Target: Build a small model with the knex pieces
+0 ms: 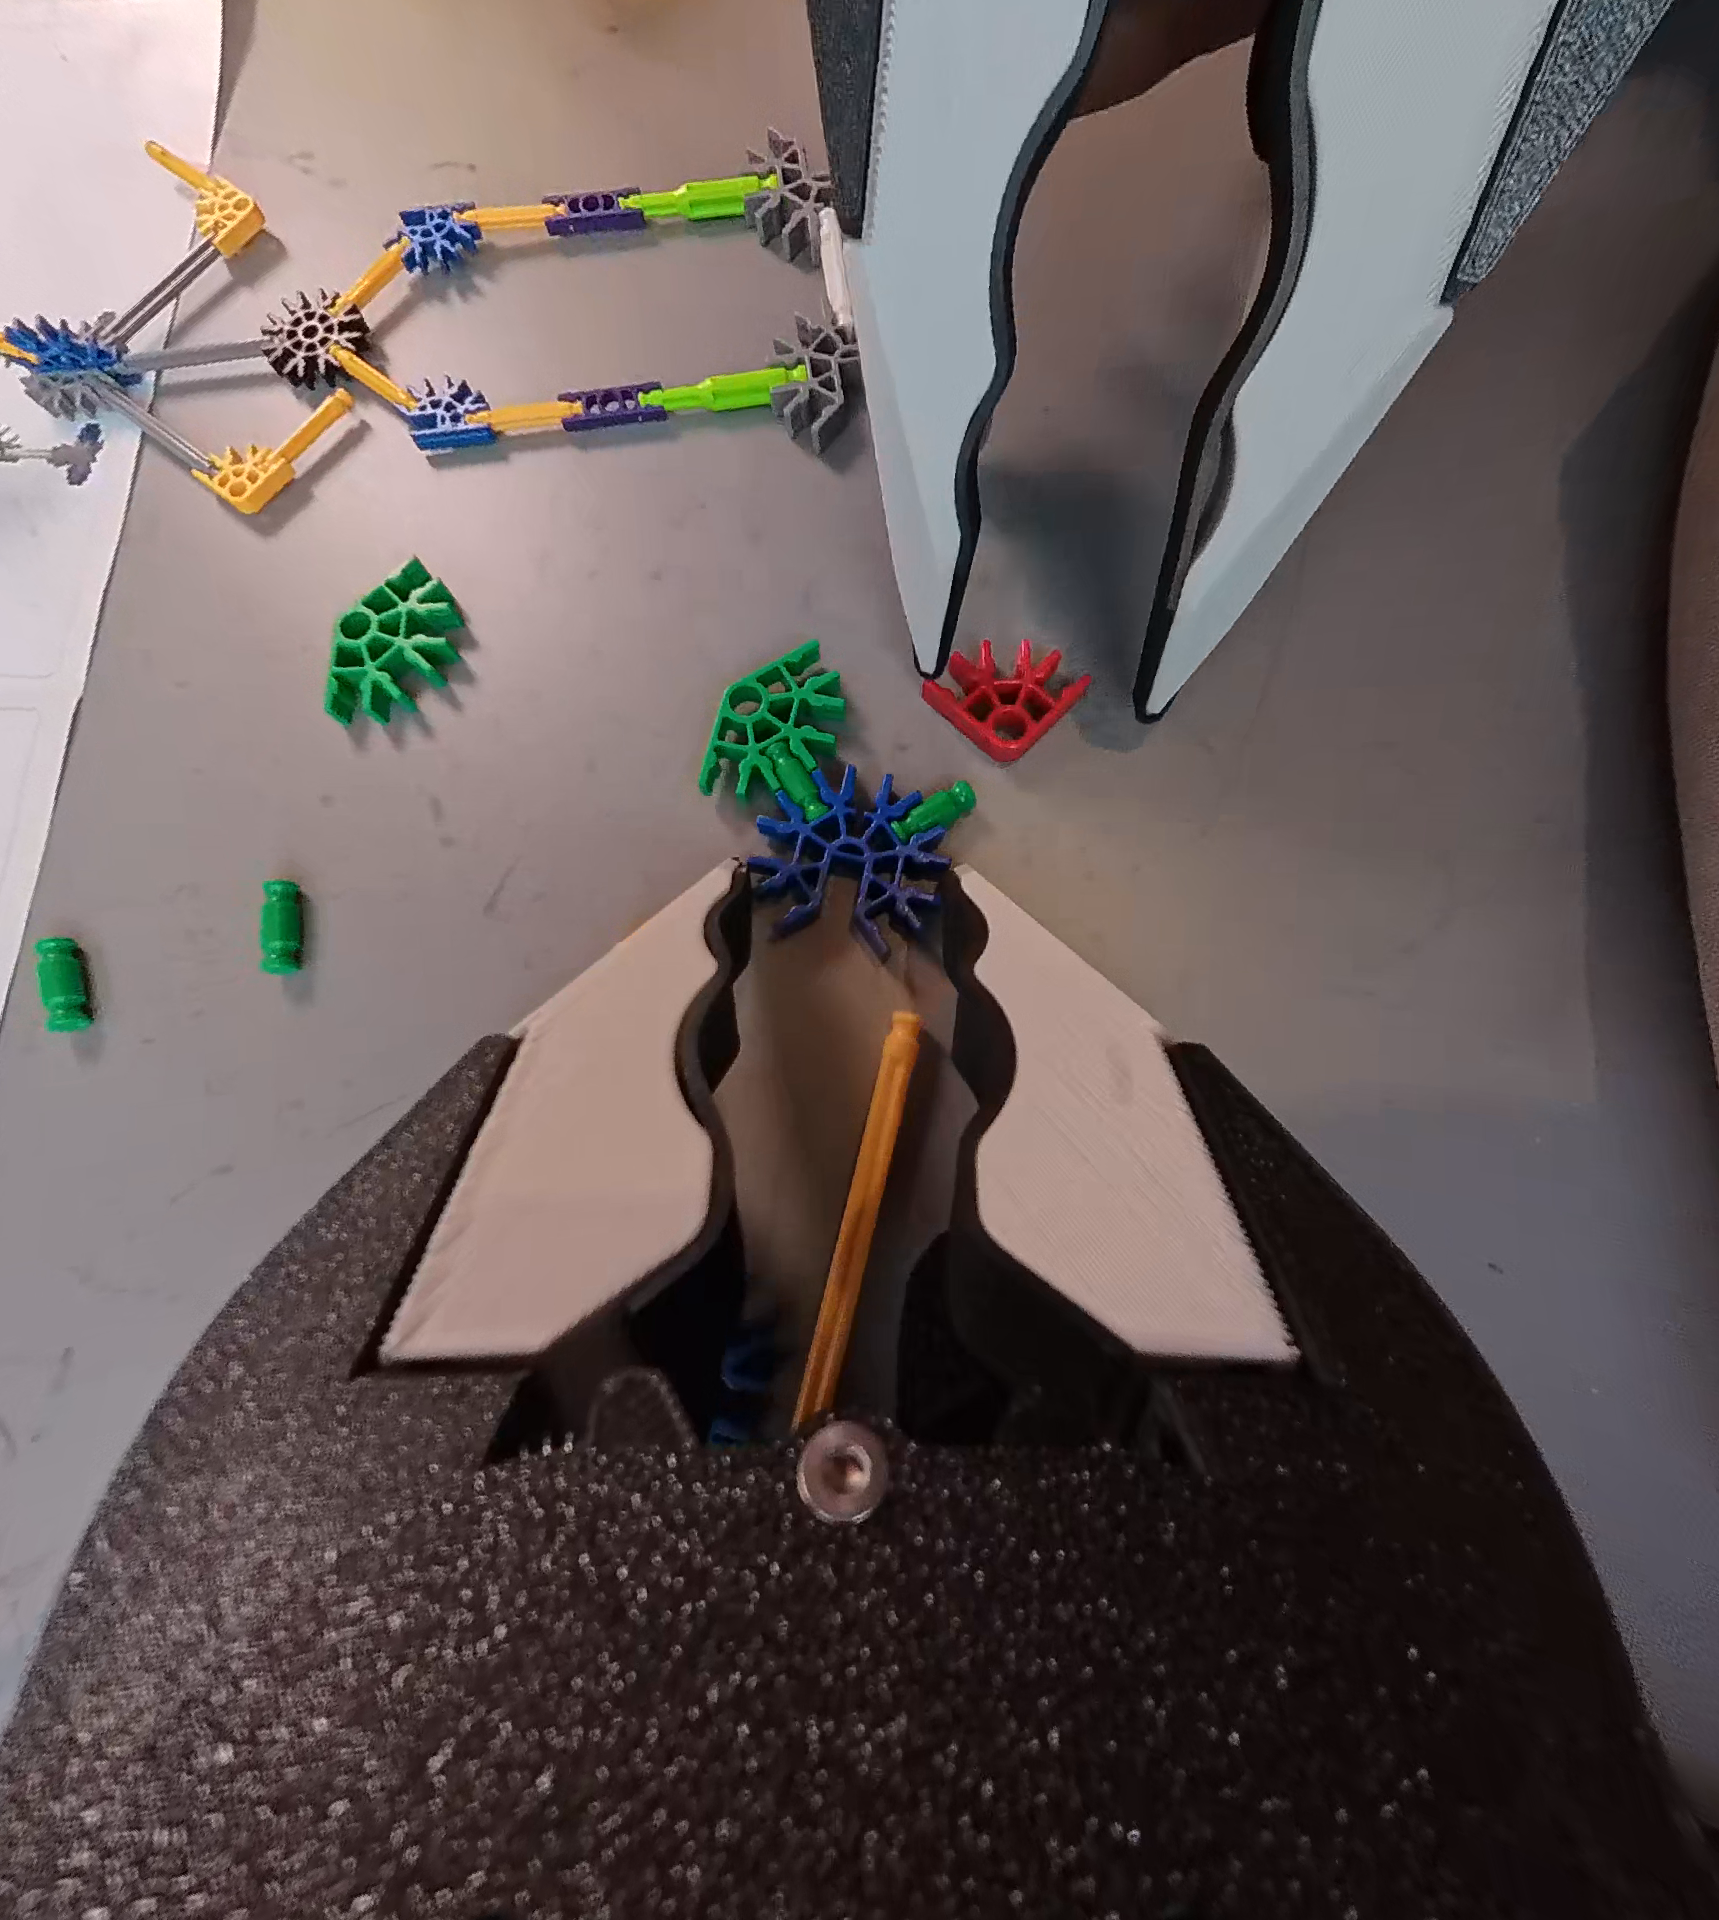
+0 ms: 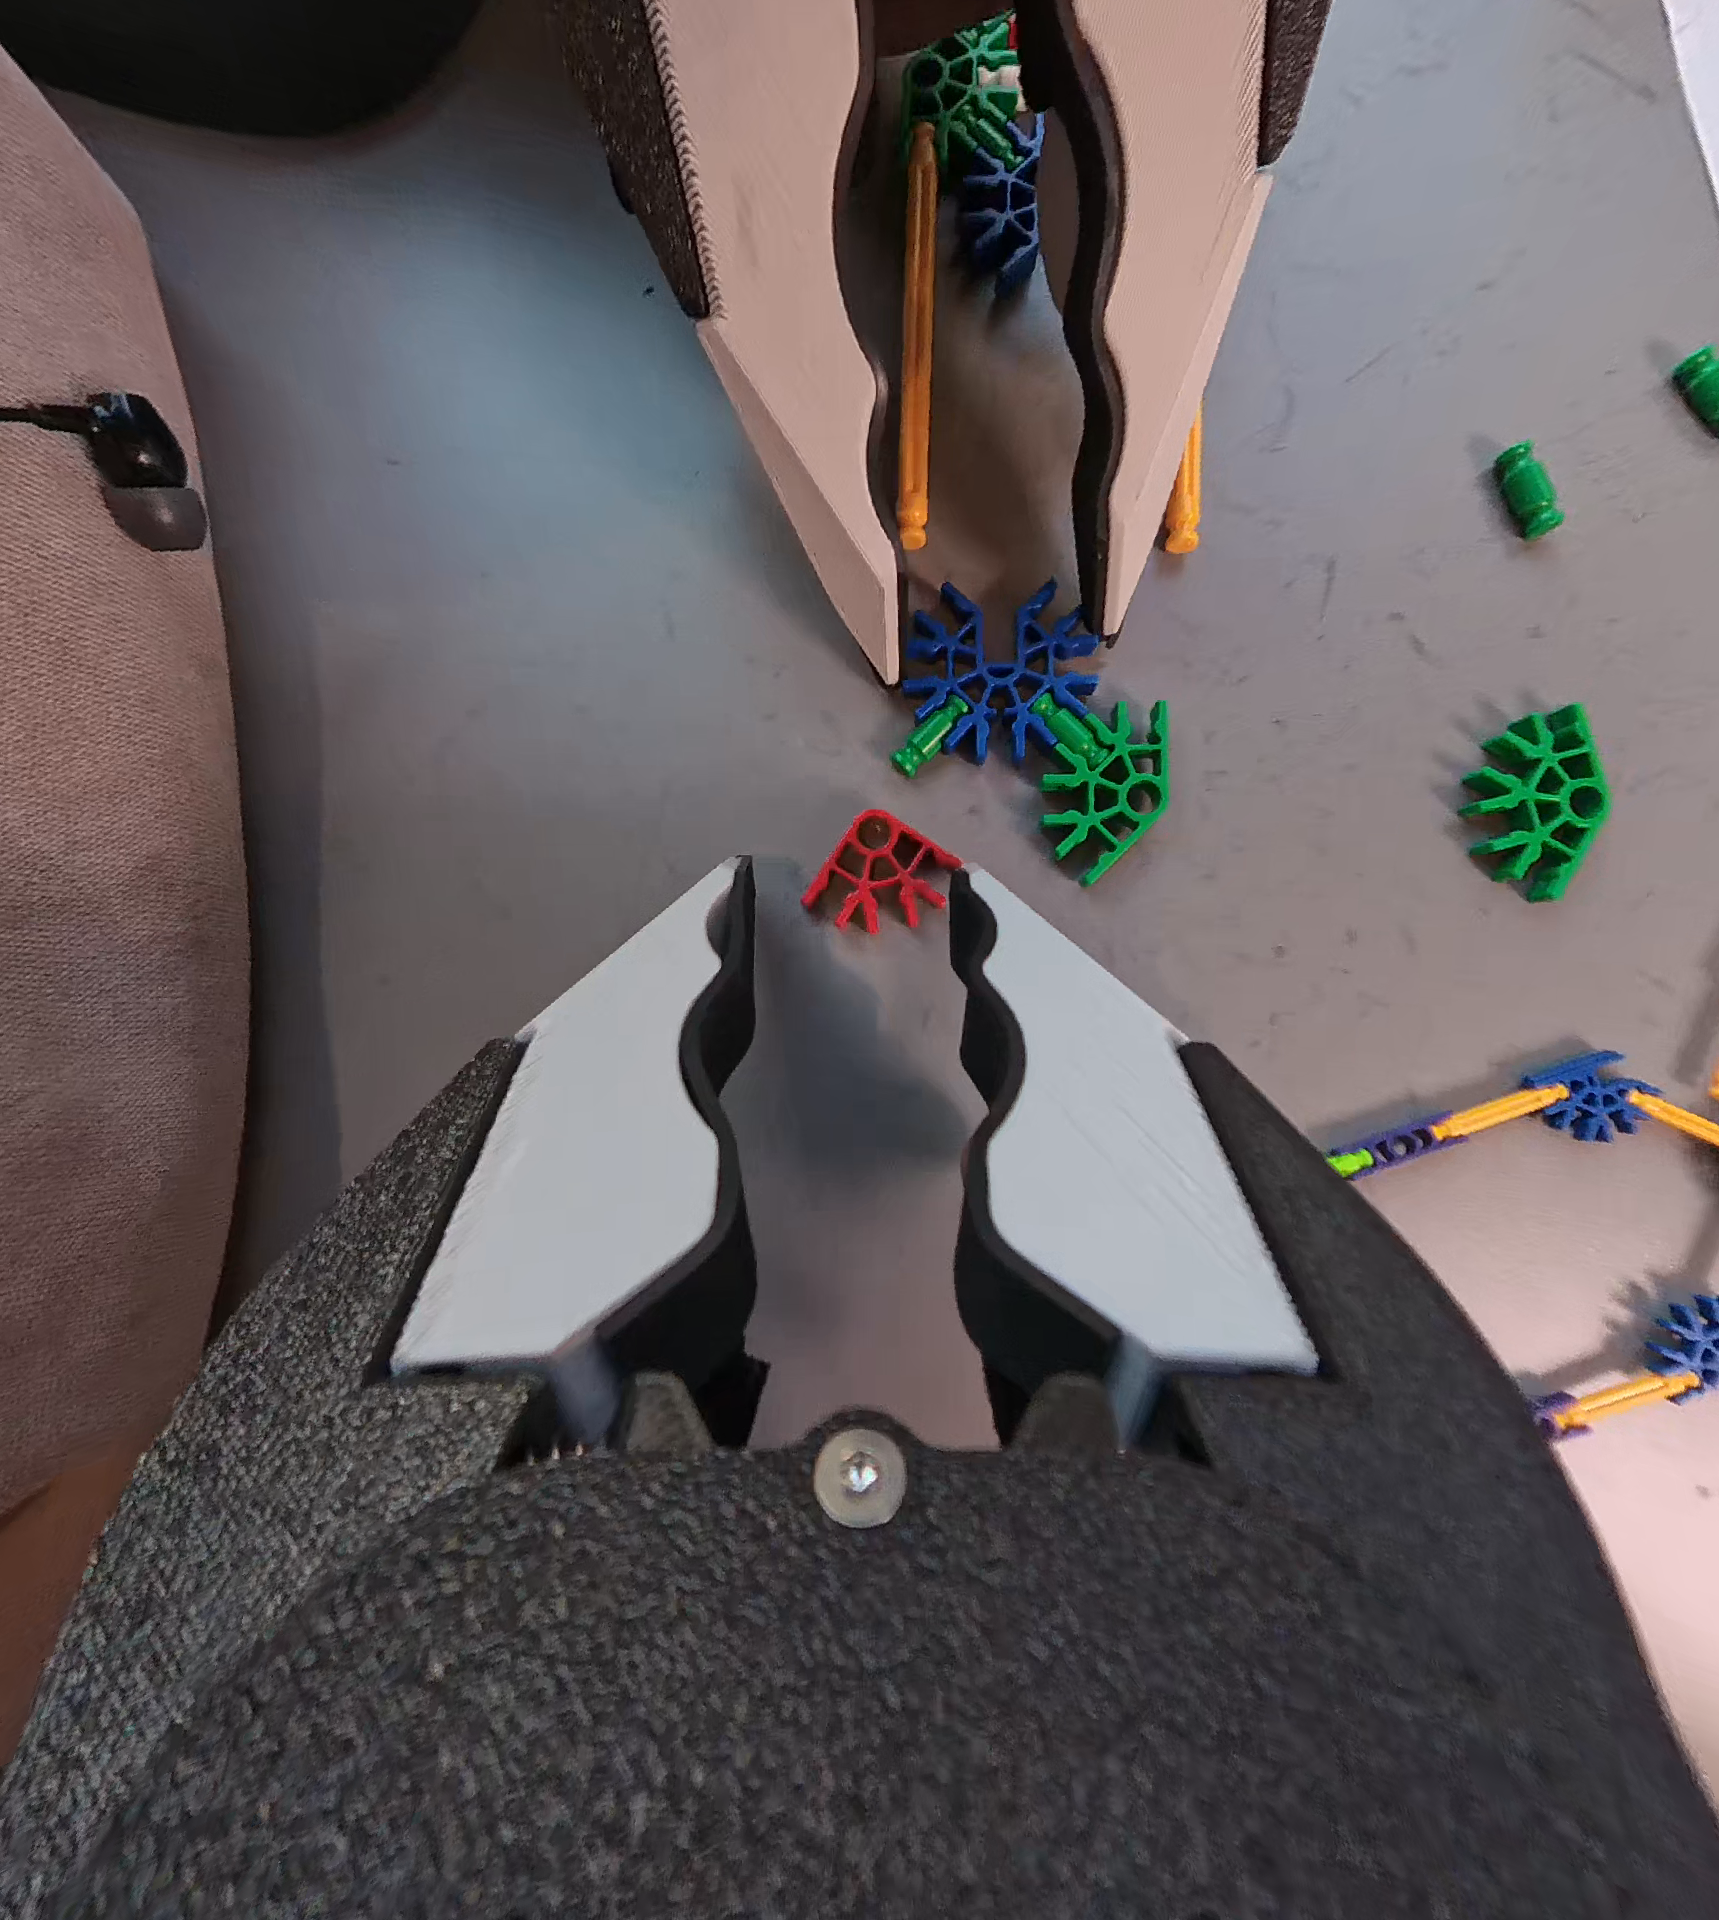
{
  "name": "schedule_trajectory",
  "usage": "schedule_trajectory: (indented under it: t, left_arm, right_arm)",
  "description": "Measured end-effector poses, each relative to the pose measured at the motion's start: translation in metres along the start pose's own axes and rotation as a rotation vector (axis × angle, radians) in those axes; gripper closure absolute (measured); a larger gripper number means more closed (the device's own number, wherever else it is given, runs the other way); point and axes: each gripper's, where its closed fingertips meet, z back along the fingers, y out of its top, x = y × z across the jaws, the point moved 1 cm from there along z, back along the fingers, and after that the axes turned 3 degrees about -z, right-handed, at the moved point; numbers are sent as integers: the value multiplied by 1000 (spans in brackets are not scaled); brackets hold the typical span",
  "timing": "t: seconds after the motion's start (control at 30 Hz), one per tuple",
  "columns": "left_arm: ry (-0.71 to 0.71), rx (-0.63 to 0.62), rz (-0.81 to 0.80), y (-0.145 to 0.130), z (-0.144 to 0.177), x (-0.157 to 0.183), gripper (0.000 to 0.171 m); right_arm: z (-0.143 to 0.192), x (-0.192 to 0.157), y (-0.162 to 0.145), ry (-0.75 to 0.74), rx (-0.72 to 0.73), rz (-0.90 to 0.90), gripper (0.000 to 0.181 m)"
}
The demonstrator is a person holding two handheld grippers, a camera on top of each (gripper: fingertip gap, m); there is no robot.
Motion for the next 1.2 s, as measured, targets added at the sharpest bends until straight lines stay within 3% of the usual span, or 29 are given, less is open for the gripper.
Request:
schedule_trajectory:
  t: [0.1, 0.33, 0.53, 0.6, 0.73, 0.93, 1.0, 1.07, 1.2]
  left_arm:
    - [6, -1, -8, 0, 0, 0, 135]
    - [15, -4, -31, -1, 1, 1, 135]
    - [11, -12, -29, -1, 2, 2, 135]
    - [7, -14, -22, -1, 2, 3, 135]
    - [-31, -14, -2, -1, 2, 8, 132]
    - [-109, -9, -9, -4, 6, 18, 132]
    - [-106, -7, -13, -4, 7, 17, 132]
    - [-99, 8, -9, -2, 9, 15, 132]
    - [-28, 71, 39, 6, 18, -2, 134]
  right_arm:
    - [-1, 4, 0, -40, -8, 7, 159]
    - [3, -6, -5, 0, -28, 66, 161]
    - [29, -8, -39, 64, -205, 94, 160]
    - [39, 4, -41, 44, -228, 101, 154]
    - [47, 47, -3, -27, -45, 37, 152]
    - [13, 114, 17, -134, -37, 24, 146]
    - [0, 124, 19, -127, -60, 12, 146]
    - [-7, 127, 19, -109, -79, -10, 156]
    - [3, 127, 19, -133, -54, -107, 159]
